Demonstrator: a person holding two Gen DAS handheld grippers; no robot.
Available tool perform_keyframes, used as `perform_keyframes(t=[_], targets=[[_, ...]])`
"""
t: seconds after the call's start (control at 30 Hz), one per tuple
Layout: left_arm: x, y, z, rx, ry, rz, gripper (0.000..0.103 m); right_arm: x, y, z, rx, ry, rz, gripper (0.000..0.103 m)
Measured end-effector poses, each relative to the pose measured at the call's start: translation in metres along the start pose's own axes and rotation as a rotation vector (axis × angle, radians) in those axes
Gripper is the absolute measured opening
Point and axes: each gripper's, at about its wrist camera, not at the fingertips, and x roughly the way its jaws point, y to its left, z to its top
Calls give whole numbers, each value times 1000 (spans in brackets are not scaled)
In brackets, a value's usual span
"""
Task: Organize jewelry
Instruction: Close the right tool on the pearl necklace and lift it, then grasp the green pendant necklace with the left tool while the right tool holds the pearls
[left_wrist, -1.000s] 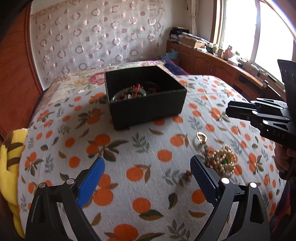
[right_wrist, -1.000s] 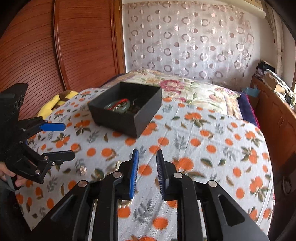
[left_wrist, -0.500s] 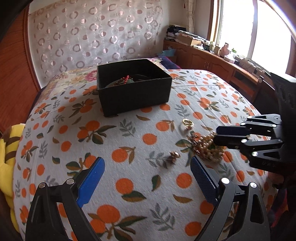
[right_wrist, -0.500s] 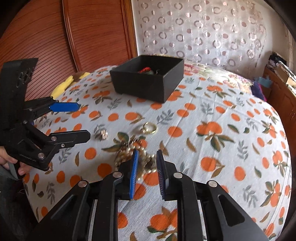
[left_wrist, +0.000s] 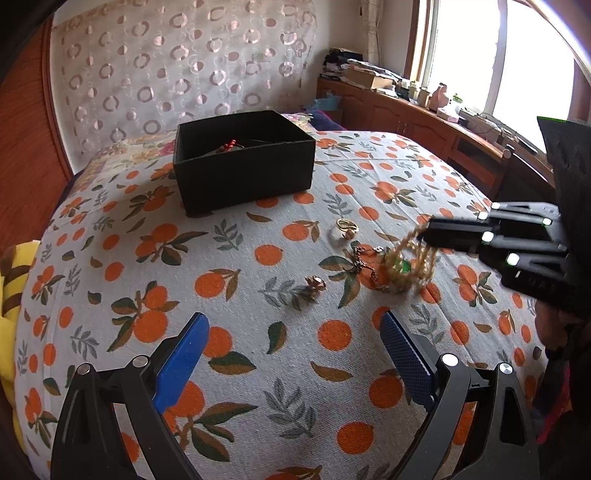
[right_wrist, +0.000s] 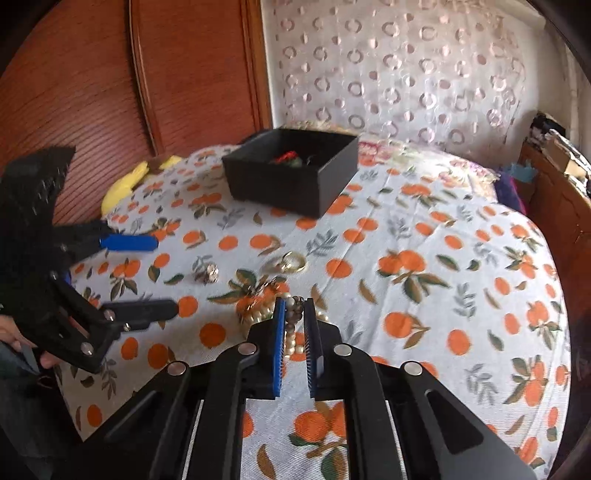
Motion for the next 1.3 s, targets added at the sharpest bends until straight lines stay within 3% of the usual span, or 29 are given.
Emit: perform_keyframes(t=[0.4, 0.87, 1.07, 1.2, 1.3], targets=[[2, -7, 0, 11, 2, -5, 90, -34, -6, 16, -5, -94, -17, 11], [1, -2, 11, 10, -25, -12, 90, -55, -20, 18, 5, -144, -87, 11], [7, -5, 19, 37, -14, -23, 67, -59, -25, 20, 14, -157, -105, 11], [13, -8, 23, 43, -8, -35, 57, -65, -29, 24, 12, -172, -117, 11], [16, -16, 30, 54, -12, -62, 56, -68, -31, 26, 12, -173, -124, 11]])
